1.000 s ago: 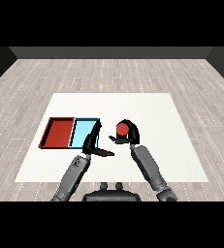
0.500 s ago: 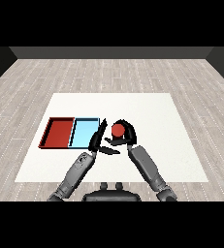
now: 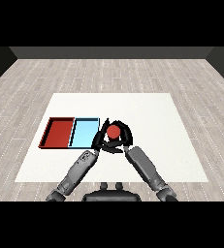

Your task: Pick the red can and put it in the red box

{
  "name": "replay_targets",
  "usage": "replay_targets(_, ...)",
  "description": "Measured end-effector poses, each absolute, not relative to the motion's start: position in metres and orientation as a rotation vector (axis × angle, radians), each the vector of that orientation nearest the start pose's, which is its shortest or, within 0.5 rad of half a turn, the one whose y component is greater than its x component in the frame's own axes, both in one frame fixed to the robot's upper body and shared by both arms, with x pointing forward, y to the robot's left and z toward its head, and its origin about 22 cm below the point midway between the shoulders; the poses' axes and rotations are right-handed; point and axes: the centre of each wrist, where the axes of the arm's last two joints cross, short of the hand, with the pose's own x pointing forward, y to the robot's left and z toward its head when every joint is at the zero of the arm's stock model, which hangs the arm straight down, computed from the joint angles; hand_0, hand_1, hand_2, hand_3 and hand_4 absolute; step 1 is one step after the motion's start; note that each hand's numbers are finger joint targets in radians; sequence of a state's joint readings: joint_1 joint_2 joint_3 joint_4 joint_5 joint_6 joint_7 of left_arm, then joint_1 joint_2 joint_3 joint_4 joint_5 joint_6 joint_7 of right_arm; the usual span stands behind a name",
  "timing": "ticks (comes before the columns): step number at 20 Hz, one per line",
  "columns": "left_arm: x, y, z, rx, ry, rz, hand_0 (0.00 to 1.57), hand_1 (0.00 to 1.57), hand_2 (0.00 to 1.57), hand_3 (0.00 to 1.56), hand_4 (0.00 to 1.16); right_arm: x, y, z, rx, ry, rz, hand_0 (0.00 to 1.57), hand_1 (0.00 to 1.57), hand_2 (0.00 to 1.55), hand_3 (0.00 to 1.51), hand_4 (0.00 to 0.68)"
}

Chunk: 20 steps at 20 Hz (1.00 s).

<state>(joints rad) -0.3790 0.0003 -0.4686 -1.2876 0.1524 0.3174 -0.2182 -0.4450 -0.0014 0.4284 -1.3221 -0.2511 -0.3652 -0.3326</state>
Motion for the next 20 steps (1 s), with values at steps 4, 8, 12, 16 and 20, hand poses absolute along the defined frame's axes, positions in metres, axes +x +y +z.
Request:
replay_targets(4, 0.284, 0.078, 0.018, -0.237, -1.805, -0.243, 0.0, 0.0, 0.0, 0.0, 0.0, 0.294, -0.068, 0.048, 0.321, -1.952, 0.074, 1.45, 1.45, 1.43, 1.39, 0.594)
replay_targets(8, 0.288, 0.08, 0.022, -0.229, -1.798, -0.236, 0.0, 0.0, 0.0, 0.0, 0.0, 0.289, -0.059, 0.049, 0.33, -1.96, 0.06, 1.46, 1.46, 1.45, 1.4, 0.543)
replay_targets(12, 0.286, 0.076, 0.027, -0.17, -1.798, -0.223, 0.77, 0.77, 0.78, 0.0, 0.55, 0.29, -0.06, 0.05, 0.334, -1.972, 0.063, 1.51, 1.51, 1.47, 1.41, 0.512)
replay_targets(16, 0.285, 0.075, 0.03, -0.148, -1.83, -0.206, 1.55, 1.55, 1.48, 1.38, 0.87, 0.287, -0.059, 0.056, 0.332, -1.976, 0.07, 1.5, 1.5, 1.45, 1.4, 0.523)
replay_targets(20, 0.29, 0.075, 0.027, -0.123, -1.808, -0.19, 1.57, 1.57, 1.54, 1.46, 1.02, 0.292, -0.06, 0.049, 0.336, -1.976, 0.059, 1.46, 1.46, 1.44, 1.39, 0.555)
